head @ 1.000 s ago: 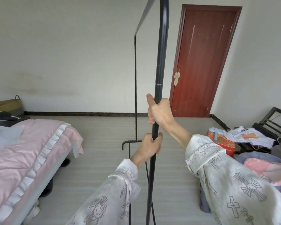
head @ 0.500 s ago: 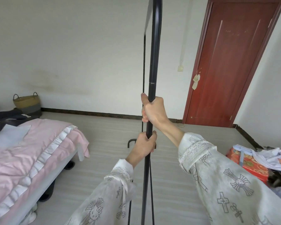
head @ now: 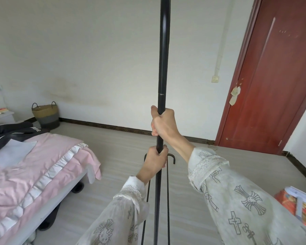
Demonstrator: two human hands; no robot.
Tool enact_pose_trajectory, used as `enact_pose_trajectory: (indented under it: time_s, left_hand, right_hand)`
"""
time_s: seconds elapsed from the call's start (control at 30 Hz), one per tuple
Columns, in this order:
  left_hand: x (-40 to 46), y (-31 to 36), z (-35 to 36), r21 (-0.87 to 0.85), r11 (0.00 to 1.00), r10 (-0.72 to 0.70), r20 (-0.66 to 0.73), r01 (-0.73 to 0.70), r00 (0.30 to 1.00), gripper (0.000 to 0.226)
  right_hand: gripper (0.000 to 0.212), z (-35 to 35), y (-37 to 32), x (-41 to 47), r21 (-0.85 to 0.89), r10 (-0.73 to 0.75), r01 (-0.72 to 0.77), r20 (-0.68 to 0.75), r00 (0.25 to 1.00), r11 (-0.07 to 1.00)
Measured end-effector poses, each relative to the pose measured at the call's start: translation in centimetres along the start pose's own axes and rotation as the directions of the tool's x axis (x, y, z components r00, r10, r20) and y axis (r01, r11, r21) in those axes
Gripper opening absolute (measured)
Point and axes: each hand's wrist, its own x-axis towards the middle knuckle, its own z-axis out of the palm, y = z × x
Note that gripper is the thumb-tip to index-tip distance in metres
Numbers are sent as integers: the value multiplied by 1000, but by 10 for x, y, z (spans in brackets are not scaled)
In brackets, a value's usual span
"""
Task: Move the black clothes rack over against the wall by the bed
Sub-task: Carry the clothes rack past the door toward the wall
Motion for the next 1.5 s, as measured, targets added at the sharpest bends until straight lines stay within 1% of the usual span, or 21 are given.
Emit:
enact_pose_trajectory:
  time_s: [0.3,0.57,0.8,1.03,1.2,1.33,1.5]
  left_hand:
    - [124,-21,7,-6,1000,0,-14,0,1000,38]
    - [236,-42,3,4,1000,-20,-71,20,997,39]
    - [308,-49,15,-22,1000,-16,-95,14,995,32]
    - [377,-49,41,-30,999,-37,-161,33,986,30]
    - [421,-50,67,-47,998,-52,-237,42,970,36]
    - [454,-49,89,-76,996,-71,-267,52,961,35]
    - [493,-51,108,-71,996,-81,-308,61,948,36]
  right_hand:
    - [44,-4,38,118,42,18,-19,21,1000,999]
    - [44,4,73,225,65,33,-36,49,998,997]
    - [43,-8,97,298,78,30,-38,96,995,996]
    - [43,-33,121,371,102,18,-34,154,988,994]
    - [44,-56,138,418,122,14,-44,235,972,992]
    - [45,-76,151,451,129,-4,-30,256,967,991]
    - [45,-93,163,490,133,-7,-32,282,959,991]
